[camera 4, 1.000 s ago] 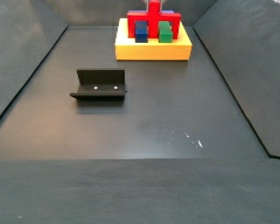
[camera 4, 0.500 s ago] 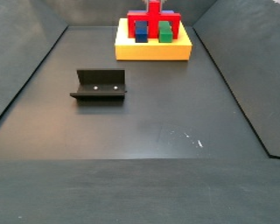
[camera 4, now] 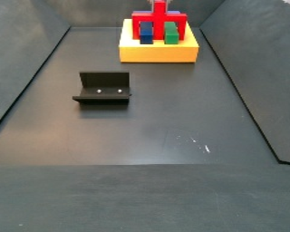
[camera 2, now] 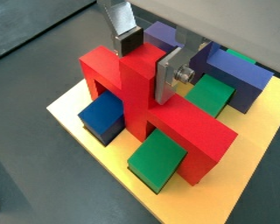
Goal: Pick up the red object. Move up. Move to above the board. Insert the red object.
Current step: Insert the red object.
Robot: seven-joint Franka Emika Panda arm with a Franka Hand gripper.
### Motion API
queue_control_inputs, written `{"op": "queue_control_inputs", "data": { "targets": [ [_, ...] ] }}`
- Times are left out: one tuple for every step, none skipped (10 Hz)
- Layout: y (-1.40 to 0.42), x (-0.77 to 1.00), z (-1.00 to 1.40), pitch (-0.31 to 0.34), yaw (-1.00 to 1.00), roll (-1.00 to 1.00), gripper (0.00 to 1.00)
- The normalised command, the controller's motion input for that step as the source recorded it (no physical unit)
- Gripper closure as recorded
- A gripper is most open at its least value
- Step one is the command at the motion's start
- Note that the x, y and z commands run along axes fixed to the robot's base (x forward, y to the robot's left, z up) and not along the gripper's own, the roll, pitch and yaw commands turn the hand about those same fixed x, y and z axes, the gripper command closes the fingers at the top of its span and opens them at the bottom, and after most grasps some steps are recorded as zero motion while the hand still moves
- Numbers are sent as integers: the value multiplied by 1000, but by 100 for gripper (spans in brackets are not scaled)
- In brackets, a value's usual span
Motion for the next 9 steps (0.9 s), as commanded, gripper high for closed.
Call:
{"op": "queue_control_inputs", "data": {
  "targets": [
    [200,23,-306,0,-111,-300,100],
    [223,0,-237,0,-17,-439,100],
    [120,0,-200,-13,0,-359,100],
    [94,0,-200,-36,0,-307,100],
    [0,-111,-226,-76,66,-237,100],
    [-177,0,-203,-37,94,-173,100],
    [0,0,-100,-4,60,-251,100],
    [206,0,0,0,0,-254,100],
    [23,-140,-74,-64,0,-120,100]
  ]
}}
